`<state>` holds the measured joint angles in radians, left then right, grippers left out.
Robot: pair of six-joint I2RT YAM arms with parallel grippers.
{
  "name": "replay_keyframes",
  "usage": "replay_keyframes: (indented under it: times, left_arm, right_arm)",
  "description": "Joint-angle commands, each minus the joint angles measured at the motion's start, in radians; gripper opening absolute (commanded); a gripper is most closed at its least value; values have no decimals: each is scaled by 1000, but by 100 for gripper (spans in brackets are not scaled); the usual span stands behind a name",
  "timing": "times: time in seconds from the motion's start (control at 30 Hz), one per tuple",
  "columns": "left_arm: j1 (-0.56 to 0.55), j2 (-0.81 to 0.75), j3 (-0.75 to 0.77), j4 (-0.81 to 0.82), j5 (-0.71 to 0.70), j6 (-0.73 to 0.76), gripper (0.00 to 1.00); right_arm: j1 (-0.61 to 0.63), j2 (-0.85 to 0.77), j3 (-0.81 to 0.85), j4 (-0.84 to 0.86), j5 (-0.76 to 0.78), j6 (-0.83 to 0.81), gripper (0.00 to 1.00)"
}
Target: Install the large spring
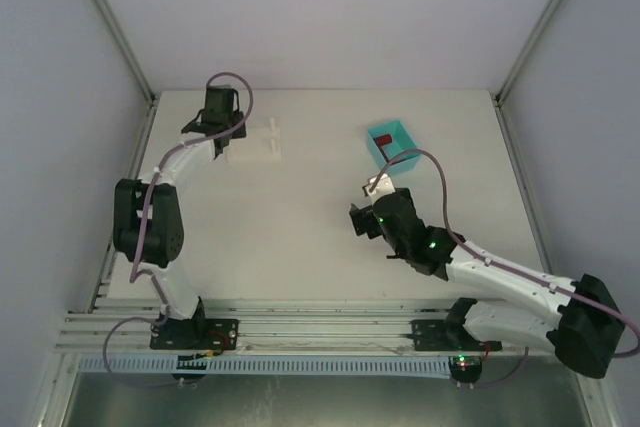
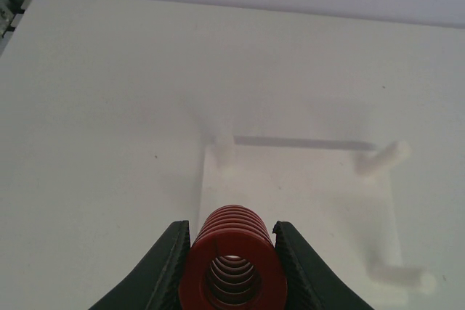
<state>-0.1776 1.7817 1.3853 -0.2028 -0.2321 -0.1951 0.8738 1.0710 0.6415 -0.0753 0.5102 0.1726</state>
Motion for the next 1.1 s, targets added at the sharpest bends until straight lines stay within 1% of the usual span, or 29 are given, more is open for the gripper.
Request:
replay_keyframes:
  times: [0.0,0.3,0.83,1.07]
  left_arm:
    - [31,69,115,-9,10,22,0]
    - [66,194,246,-26,27,27,0]
    - [92,324,356,-39,81,29,0]
    - [98,351,372,-39,100,34,0]
  right_arm:
    - [-5,-24,-12,23,53,10,99]
    - [-6,-20,-24,42,59,16,99]
    - [-8,0,-25,52,72,5,99]
    - [-9,17,-21,55,73,1,99]
